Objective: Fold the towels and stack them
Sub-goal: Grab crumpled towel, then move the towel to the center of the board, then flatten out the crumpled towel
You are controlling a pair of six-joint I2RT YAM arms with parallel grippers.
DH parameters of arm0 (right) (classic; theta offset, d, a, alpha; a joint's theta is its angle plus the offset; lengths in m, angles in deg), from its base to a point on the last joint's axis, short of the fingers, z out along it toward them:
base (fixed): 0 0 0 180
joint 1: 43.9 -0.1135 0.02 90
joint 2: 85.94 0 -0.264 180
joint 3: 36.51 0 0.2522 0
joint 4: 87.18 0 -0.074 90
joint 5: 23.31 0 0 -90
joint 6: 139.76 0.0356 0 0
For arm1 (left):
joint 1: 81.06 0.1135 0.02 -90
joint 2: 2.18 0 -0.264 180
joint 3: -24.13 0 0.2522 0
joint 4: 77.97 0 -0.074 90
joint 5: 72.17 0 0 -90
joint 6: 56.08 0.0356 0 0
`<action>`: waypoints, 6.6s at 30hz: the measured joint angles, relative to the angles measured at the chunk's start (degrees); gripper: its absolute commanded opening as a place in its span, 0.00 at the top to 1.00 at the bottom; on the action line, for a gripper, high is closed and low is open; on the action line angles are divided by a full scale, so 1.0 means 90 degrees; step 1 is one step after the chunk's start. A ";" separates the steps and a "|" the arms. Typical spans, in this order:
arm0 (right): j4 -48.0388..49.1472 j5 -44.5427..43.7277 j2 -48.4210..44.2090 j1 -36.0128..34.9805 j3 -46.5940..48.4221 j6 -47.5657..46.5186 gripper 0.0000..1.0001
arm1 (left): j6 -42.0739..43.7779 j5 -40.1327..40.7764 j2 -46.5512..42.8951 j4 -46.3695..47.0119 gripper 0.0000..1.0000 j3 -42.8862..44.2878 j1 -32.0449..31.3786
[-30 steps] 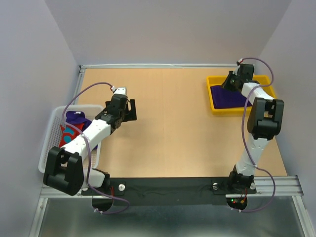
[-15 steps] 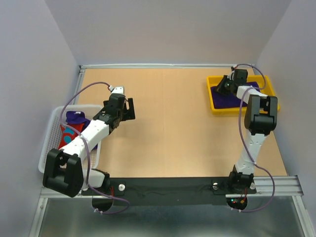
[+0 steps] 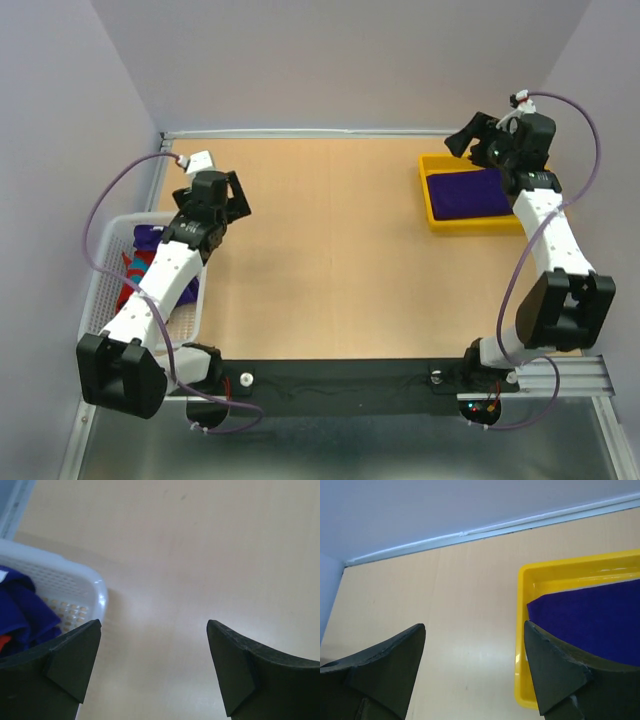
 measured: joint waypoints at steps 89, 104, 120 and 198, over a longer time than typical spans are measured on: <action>-0.1474 -0.0432 -0.2594 -0.1775 -0.2557 -0.0794 0.20 | -0.0554 0.0078 -0.1219 -0.0080 0.93 0.3735 -0.2686; -0.1457 -0.0600 -0.0651 -0.3422 -0.2574 -0.0748 0.30 | -0.2509 0.0780 -0.3094 -0.2548 0.01 -0.0304 -0.2681; -0.0634 -0.1328 0.0746 -0.5085 -0.2562 0.0843 0.43 | -0.0539 -0.0194 0.0962 -0.0680 0.08 0.0789 -0.2681; -0.2742 -0.2414 -0.1248 -0.4894 -0.2980 -0.0007 0.52 | -0.3832 -0.1557 -0.2161 -0.0316 0.19 -0.3419 -0.2722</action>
